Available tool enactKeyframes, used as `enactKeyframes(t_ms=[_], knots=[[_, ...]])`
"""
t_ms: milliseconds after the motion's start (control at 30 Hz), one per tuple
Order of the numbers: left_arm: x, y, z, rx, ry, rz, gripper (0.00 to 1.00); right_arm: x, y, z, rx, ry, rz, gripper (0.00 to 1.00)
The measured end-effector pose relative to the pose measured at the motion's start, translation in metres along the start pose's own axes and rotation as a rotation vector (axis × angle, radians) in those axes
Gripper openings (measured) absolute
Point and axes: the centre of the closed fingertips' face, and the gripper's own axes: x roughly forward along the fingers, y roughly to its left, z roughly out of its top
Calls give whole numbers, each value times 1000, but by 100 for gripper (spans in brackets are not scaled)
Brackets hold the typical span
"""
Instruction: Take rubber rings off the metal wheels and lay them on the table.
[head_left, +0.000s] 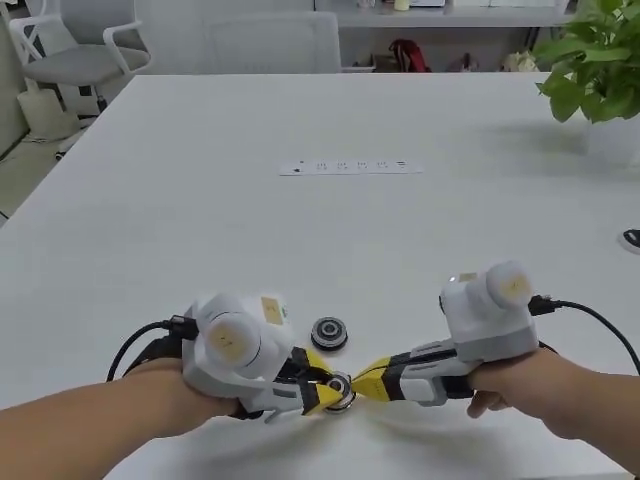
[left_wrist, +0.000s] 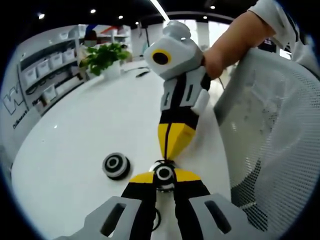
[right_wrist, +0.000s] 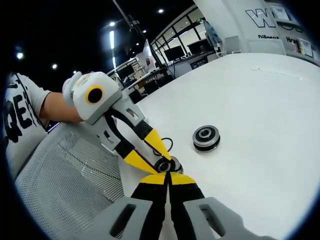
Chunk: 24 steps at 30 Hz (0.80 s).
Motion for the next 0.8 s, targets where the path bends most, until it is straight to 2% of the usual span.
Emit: enactKeyframes(t_ms=[500, 633, 700, 800], knots=[[0, 0, 0, 0, -1, 0, 12, 4, 8, 5, -11, -13, 32, 0], [1, 0, 0, -2, 0, 4, 12, 4, 11, 8, -13, -28, 46, 0], [1, 0, 0, -3, -1, 6, 12, 4, 16, 10, -13, -37, 69, 0], [1, 1, 1, -6, -2, 7, 12, 6, 19, 9, -35, -27, 66, 0]])
